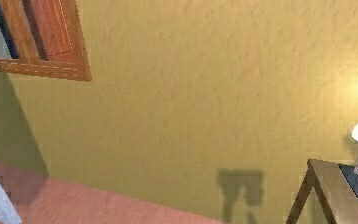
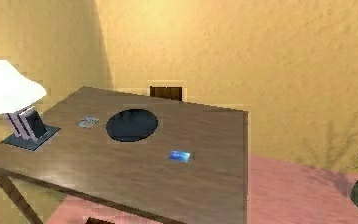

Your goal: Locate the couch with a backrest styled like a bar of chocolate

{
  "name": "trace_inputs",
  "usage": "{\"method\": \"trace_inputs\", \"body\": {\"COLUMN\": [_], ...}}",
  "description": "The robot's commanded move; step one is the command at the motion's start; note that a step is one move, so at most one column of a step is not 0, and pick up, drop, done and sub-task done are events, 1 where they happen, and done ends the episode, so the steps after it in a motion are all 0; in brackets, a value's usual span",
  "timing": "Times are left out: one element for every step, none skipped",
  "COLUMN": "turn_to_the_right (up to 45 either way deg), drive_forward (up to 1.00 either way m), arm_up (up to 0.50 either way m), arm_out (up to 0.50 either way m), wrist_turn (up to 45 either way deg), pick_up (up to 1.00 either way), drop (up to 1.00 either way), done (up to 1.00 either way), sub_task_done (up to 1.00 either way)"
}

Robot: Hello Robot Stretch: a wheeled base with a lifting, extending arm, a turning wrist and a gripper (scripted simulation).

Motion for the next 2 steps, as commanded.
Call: {"method": "trace_inputs", "body": {"turn_to_the_right": [-45.0, -45.0], "drive_forward": [0.0, 0.0], "arm_up": [0.0, 0.0], "arm_out": [0.0, 0.0], "wrist_turn": [0.0, 0.0], "pick_up": [0.0, 0.0], "drop": [0.0, 0.0], "done": [0.0, 0.0], "sub_task_done": [0.0, 0.0]}}
